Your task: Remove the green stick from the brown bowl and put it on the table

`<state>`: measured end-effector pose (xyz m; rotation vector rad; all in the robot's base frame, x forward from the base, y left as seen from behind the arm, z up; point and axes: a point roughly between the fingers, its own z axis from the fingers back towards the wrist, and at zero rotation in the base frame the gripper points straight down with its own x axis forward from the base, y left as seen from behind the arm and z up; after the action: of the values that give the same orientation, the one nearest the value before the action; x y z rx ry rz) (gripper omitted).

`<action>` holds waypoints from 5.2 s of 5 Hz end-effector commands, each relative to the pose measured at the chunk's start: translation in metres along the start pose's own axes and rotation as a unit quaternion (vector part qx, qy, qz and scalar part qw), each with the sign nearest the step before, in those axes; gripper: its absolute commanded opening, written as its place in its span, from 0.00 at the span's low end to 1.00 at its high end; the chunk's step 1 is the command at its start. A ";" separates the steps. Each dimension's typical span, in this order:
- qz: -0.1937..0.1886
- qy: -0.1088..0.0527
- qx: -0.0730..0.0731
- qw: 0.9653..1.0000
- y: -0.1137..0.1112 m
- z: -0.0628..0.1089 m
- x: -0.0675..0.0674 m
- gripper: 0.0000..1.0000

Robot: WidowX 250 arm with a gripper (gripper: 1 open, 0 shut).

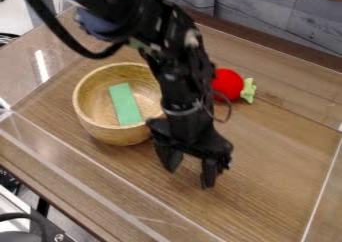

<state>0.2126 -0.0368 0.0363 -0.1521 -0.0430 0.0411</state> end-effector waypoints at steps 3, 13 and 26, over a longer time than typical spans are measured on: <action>0.042 -0.028 0.000 0.999 0.010 0.029 0.013 1.00; 0.089 -0.048 0.007 0.995 0.100 0.021 0.035 1.00; 0.199 -0.066 0.007 0.978 0.145 0.023 0.034 1.00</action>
<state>0.2349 0.1091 0.0258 -0.1592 -0.0965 0.4614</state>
